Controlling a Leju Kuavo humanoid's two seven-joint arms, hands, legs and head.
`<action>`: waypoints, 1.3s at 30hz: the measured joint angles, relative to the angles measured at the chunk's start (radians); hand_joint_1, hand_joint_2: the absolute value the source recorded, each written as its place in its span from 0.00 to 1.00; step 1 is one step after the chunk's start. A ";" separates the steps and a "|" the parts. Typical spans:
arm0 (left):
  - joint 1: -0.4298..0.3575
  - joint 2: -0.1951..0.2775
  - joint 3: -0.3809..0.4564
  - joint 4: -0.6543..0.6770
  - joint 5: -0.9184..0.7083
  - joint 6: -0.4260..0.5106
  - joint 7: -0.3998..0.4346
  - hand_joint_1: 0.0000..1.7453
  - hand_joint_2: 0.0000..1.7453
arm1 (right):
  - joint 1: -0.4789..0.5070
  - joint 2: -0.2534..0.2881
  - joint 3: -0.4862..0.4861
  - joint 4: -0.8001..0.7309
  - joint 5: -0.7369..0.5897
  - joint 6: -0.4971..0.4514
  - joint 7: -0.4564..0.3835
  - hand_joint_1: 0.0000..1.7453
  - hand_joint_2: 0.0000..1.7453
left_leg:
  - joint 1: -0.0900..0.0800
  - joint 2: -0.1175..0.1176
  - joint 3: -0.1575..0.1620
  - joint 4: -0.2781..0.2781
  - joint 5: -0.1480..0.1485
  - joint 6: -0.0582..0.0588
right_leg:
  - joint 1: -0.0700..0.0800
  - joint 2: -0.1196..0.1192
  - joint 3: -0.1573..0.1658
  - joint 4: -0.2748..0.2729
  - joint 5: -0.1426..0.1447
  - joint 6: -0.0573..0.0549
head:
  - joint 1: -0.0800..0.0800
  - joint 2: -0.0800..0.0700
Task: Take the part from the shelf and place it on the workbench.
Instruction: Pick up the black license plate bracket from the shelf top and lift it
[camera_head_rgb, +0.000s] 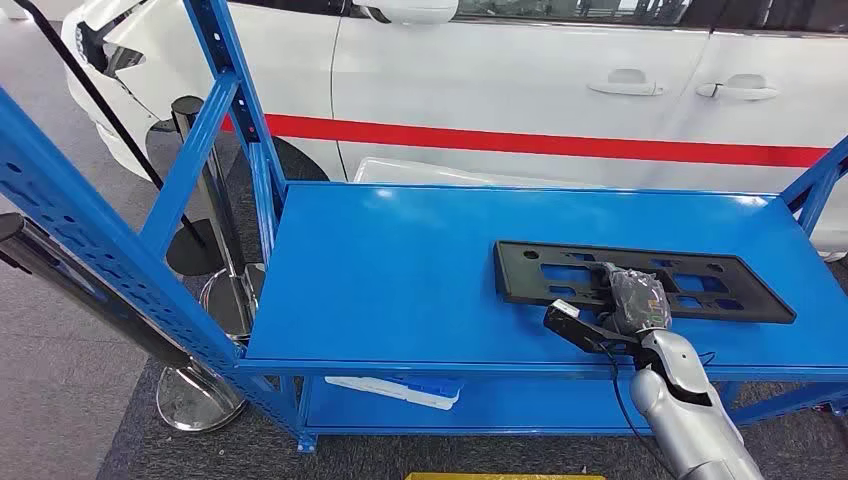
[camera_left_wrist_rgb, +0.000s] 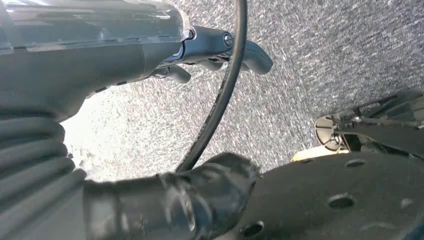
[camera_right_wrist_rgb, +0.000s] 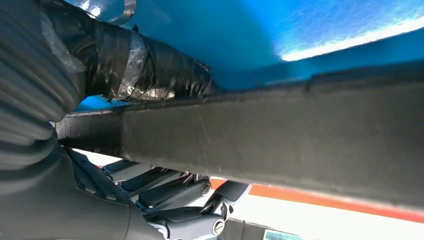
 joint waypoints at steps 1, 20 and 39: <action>0.000 0.000 0.000 0.000 0.000 0.000 0.000 0.00 1.00 | 0.001 0.000 0.000 -0.003 0.000 -0.002 0.000 1.00 1.00 | 0.000 0.000 0.000 0.000 0.000 0.000 | 0.000 0.000 0.000 0.000 0.000 0.000 | 0.000 0.000; 0.000 0.000 0.030 -0.001 0.010 -0.017 -0.016 0.00 1.00 | 0.090 -0.002 -0.019 -0.193 -0.011 -0.013 -0.014 1.00 1.00 | 0.002 0.000 0.001 -0.005 0.001 -0.004 | 0.002 0.000 -0.002 0.002 -0.002 -0.001 | 0.000 0.000; -0.004 -0.009 0.048 -0.004 -0.006 0.029 0.035 0.00 1.00 | 0.275 -0.087 -0.059 -0.766 -0.098 0.031 -0.056 1.00 1.00 | -0.004 0.002 0.005 -0.014 0.005 0.012 | -0.009 0.000 -0.004 0.009 -0.013 0.015 | 0.000 0.000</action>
